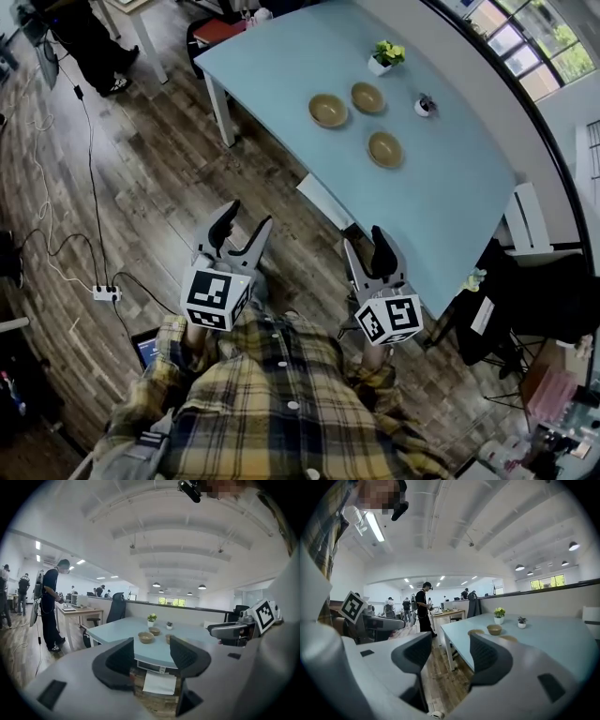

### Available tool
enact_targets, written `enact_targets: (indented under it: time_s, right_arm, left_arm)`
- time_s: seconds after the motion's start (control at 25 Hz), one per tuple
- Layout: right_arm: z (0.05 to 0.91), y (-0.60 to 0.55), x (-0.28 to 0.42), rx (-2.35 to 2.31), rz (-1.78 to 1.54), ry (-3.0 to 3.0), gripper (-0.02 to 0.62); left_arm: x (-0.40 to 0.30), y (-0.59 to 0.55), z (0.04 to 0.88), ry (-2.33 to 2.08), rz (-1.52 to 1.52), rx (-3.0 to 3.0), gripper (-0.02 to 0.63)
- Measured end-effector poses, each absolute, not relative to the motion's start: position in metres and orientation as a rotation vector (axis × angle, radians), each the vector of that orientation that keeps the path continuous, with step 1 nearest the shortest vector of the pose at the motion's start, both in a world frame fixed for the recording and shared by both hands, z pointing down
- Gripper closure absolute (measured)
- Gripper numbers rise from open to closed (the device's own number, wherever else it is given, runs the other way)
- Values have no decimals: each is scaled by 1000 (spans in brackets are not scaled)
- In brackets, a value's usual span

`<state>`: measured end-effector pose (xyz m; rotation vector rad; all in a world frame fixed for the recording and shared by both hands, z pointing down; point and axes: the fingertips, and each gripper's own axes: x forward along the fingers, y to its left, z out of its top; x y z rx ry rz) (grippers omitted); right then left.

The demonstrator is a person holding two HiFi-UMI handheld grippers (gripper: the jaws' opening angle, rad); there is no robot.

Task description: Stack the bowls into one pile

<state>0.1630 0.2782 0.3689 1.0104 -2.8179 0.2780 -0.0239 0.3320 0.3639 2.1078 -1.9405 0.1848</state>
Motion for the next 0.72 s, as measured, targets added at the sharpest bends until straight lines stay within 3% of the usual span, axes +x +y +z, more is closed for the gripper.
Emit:
enact_targets:
  time_s: [0.72]
  right_arm:
    - [387, 197, 56, 1097, 317, -2756, 351]
  left_arm:
    - [-116, 240, 370, -1844, 274, 2233, 362]
